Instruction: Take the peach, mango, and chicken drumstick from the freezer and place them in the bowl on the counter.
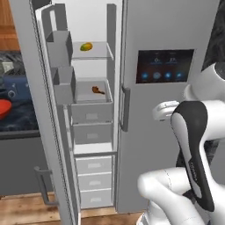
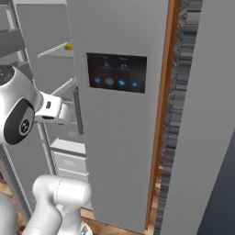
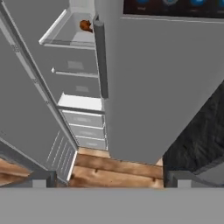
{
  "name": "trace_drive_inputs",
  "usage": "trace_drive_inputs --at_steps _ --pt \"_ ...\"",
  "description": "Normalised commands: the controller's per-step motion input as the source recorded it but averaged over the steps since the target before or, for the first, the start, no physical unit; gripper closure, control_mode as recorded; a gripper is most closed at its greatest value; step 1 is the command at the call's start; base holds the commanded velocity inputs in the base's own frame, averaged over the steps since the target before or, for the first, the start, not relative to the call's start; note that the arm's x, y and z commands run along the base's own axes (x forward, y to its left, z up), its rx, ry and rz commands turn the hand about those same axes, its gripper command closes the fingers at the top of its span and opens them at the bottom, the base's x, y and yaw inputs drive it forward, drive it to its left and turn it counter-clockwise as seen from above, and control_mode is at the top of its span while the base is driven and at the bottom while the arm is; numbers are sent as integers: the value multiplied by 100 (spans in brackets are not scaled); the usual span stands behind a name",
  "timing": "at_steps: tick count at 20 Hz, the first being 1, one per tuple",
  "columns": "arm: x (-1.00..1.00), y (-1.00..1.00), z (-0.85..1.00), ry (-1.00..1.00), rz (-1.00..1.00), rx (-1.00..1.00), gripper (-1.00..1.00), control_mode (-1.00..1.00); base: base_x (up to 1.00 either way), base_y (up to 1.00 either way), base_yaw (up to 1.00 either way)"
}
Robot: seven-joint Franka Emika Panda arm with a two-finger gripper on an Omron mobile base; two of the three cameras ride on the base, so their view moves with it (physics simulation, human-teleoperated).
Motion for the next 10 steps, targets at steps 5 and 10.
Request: trace_drive_inputs --at_steps 5,10 --pt "0 0 0 0 0 0 -100 100 47 54 0" --pt "0 0 0 0 0 0 -100 100 14 40 -9"
